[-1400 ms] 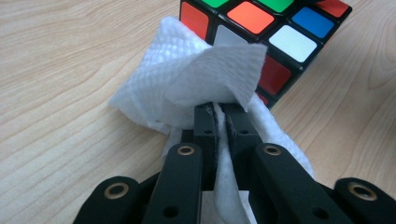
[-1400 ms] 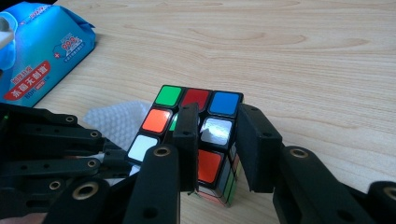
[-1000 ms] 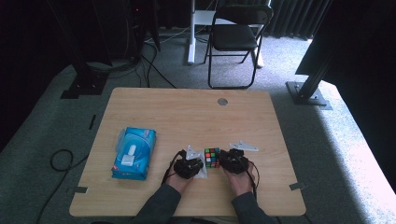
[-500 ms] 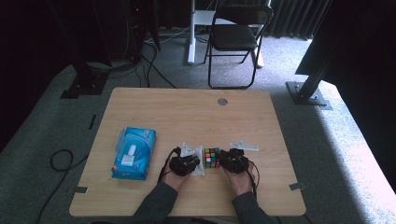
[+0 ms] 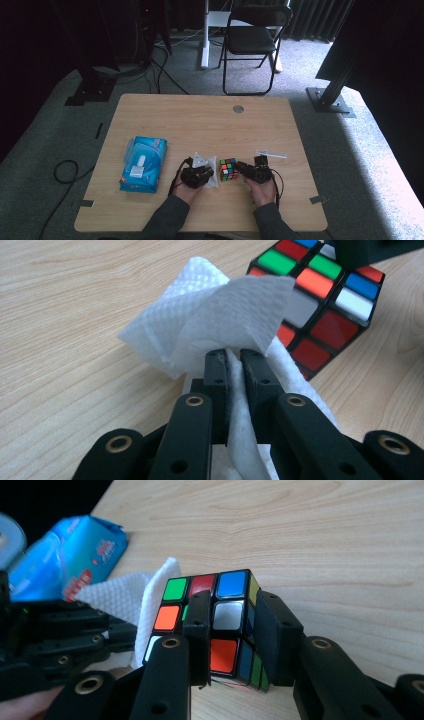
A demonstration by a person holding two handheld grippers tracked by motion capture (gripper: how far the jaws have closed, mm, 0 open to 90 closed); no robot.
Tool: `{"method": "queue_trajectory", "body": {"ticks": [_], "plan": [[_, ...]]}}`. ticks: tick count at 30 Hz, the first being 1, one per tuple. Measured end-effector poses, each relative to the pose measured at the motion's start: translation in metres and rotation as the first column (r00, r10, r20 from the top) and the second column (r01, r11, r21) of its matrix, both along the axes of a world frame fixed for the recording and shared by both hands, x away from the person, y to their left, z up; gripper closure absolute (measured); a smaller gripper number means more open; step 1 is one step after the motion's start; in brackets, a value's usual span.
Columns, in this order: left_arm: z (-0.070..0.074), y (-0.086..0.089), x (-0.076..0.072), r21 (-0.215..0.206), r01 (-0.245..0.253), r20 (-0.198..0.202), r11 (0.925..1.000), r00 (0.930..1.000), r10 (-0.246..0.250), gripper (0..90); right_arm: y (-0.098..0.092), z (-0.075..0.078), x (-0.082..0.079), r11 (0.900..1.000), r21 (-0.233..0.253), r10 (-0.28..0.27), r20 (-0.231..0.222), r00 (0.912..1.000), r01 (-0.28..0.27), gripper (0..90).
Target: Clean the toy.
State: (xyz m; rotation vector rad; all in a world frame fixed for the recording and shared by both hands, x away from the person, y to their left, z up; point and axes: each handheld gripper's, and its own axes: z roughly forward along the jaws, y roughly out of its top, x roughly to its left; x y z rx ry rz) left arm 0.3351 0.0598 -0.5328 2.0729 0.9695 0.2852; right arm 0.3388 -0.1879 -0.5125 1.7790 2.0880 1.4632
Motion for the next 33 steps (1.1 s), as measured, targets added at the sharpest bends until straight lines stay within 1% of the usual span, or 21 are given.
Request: {"method": "queue_trajectory", "body": {"ticks": [2,3,4,5,6,7,8,9,10,11,12,17,20,24,27,33], "plan": [[0.000,0.000,0.000,-0.002,-0.001,-0.001,1.0000,1.0000,0.001,83.1,-0.007,-0.001,0.002,0.999,0.037,-0.015,-0.023,0.9996,0.016,70.5],[0.000,0.000,0.000,-0.002,-0.001,-0.001,1.0000,1.0000,0.001,83.1,-0.007,-0.001,0.002,0.999,0.037,-0.015,-0.023,0.9996,0.016,70.5],[-0.001,-0.001,0.000,-0.002,0.000,-0.002,1.0000,1.0000,0.000,83.1,-0.010,0.000,0.002,0.999,0.035,-0.027,-0.024,0.9993,0.028,71.4],[-0.002,-0.001,0.000,-0.001,0.001,-0.002,1.0000,1.0000,-0.001,83.1,-0.016,0.004,0.002,0.998,-0.013,-0.060,-0.015,0.9981,0.060,72.9],[-0.002,-0.002,0.000,-0.001,0.001,-0.003,1.0000,1.0000,-0.001,83.1,-0.017,0.004,0.002,0.997,-0.031,-0.070,-0.012,0.9975,0.070,83.4],[-0.002,-0.002,0.000,-0.001,0.002,-0.004,1.0000,1.0000,-0.002,83.1,-0.018,0.005,0.002,0.996,-0.052,-0.074,-0.013,0.9972,0.073,87.0],[-0.002,-0.002,0.000,-0.002,0.003,-0.004,1.0000,1.0000,-0.003,83.1,-0.017,0.004,0.002,0.991,-0.099,-0.095,-0.014,0.9953,0.094,89.1],[-0.002,-0.002,0.000,-0.003,0.003,-0.004,1.0000,1.0000,-0.003,83.1,-0.017,0.002,0.002,0.989,-0.118,-0.095,-0.014,0.9953,0.093,88.2],[-0.002,-0.002,0.000,-0.004,0.002,-0.003,1.0000,1.0000,-0.002,83.1,-0.016,-0.001,0.002,0.989,-0.116,-0.091,-0.022,0.9956,0.087,86.8],[-0.002,-0.002,0.000,-0.004,0.001,-0.003,1.0000,1.0000,-0.001,83.1,-0.015,-0.002,0.001,0.989,-0.117,-0.090,-0.020,0.9958,0.087,84.9],[-0.001,-0.001,0.000,-0.005,0.000,-0.003,1.0000,1.0000,0.000,83.1,-0.013,-0.002,0.000,0.988,-0.128,-0.094,-0.011,0.9955,0.092,83.1],[0.000,-0.001,0.001,-0.011,-0.002,0.002,0.9999,1.0000,0.002,83.1,-0.011,0.008,-0.004,0.986,-0.134,-0.099,0.037,0.9944,0.103,77.5],[0.001,-0.001,0.001,-0.012,-0.004,0.004,0.9999,1.0000,0.004,83.2,-0.010,0.012,-0.006,0.988,-0.122,-0.091,0.061,0.9940,0.098,74.4],[0.003,-0.001,0.002,-0.013,-0.003,0.009,0.9999,1.0000,0.003,83.2,-0.006,0.013,-0.007,0.992,-0.102,-0.071,0.070,0.9950,0.078,71.9],[0.004,-0.001,0.002,-0.016,-0.004,0.011,0.9999,0.9999,0.005,83.2,-0.002,0.012,-0.007,0.992,-0.109,-0.060,0.070,0.9957,0.068,71.7],[0.005,-0.003,0.003,-0.017,0.002,0.017,0.9999,0.9999,-0.002,83.2,0.001,0.010,-0.005,0.991,-0.122,-0.056,0.065,0.9963,0.063,71.1]]}}
